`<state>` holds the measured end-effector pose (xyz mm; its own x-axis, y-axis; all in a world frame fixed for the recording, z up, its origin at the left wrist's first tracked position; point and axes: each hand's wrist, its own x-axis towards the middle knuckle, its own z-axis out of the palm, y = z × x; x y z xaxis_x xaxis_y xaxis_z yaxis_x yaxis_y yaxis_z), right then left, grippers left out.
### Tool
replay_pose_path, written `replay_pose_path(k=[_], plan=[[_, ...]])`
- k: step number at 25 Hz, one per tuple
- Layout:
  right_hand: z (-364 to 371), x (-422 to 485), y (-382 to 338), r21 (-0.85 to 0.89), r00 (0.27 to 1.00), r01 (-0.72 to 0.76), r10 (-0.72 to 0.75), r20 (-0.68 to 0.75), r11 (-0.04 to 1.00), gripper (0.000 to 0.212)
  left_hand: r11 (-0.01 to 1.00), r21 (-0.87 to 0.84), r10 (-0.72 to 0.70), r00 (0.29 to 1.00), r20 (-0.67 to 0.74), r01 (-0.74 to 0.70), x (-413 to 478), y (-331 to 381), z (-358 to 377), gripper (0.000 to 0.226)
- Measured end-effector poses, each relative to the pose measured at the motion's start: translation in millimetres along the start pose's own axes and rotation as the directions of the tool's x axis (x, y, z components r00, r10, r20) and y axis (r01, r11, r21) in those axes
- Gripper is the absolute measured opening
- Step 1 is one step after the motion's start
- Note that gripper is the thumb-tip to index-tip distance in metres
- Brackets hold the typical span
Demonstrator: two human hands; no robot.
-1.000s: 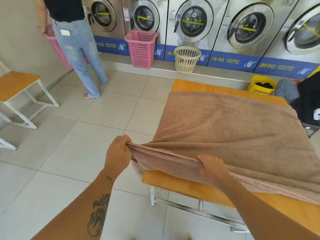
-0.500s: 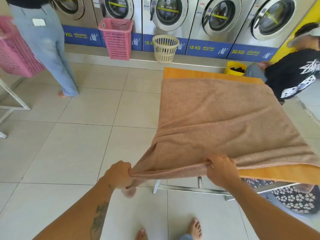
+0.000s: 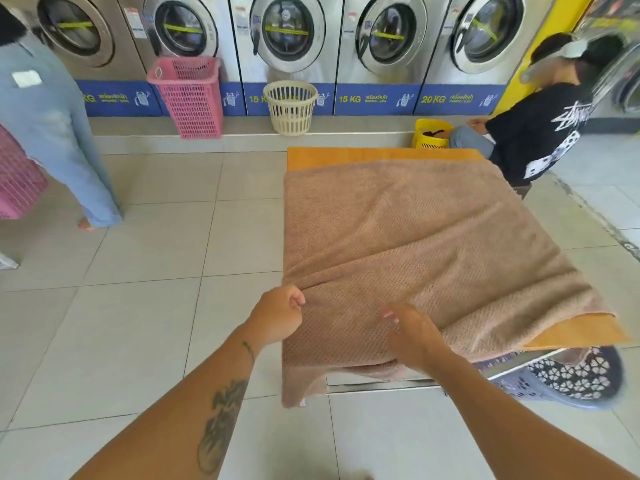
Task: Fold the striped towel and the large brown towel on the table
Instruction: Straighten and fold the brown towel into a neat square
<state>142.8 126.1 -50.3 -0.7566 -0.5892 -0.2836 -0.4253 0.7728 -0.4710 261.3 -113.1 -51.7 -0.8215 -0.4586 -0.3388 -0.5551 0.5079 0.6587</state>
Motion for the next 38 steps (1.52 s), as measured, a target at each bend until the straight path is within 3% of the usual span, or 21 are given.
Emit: replay_pose_path(k=[7,13,17,21,23,26,31,35,38], plan=[[-10.1,49.4,-22.1,0.094,0.995,-0.091,0.085,0.057,0.991,0.058,0.993,0.105,0.06,0.997,-0.04,-0.055,54.7,26.3,-41.3,0.025],[-16.5,137.8,-83.6,0.127,0.993,-0.115,0.117,-0.007,0.985,0.057,0.998,-0.018,0.065,0.99,-0.125,-0.068,173.9,24.2,-81.1,0.025],[15.1,204.7,-136.9,-0.006,0.962,-0.27,0.269,-0.05,0.963,0.056,0.995,-0.085,0.05,0.996,-0.074,-0.056,280.4,3.8,-105.6,0.046],[37.6,261.7,-175.6,-0.197,0.939,-0.341,0.342,-0.029,0.919,0.068,0.988,-0.061,0.146,0.984,0.102,-0.141,352.6,-4.3,-112.8,0.064],[34.8,284.7,-191.2,-0.213,0.933,-0.347,0.359,0.023,0.914,0.07,0.993,-0.039,0.114,0.976,0.186,-0.109,375.2,-5.7,-112.7,0.068],[22.4,316.5,-196.3,-0.132,0.922,-0.377,0.386,0.042,0.917,0.072,0.993,-0.038,0.12,0.975,0.189,-0.114,402.2,-7.1,-117.7,0.073],[9.8,317.1,-191.8,0.124,0.868,-0.49,0.496,-0.019,0.863,0.075,0.947,0.259,0.162,0.978,0.132,-0.192,442.5,3.5,-153.6,0.069],[4.4,301.6,-179.0,0.063,0.791,-0.604,0.608,-0.075,0.794,0.076,0.877,0.414,0.172,0.964,0.202,-0.244,462.0,19.4,-185.1,0.082],[1.2,311.3,-176.8,0.062,0.747,-0.665,0.664,0.03,0.745,0.081,0.857,0.446,0.191,0.963,0.19,-0.258,472.4,22.8,-195.5,0.081]])
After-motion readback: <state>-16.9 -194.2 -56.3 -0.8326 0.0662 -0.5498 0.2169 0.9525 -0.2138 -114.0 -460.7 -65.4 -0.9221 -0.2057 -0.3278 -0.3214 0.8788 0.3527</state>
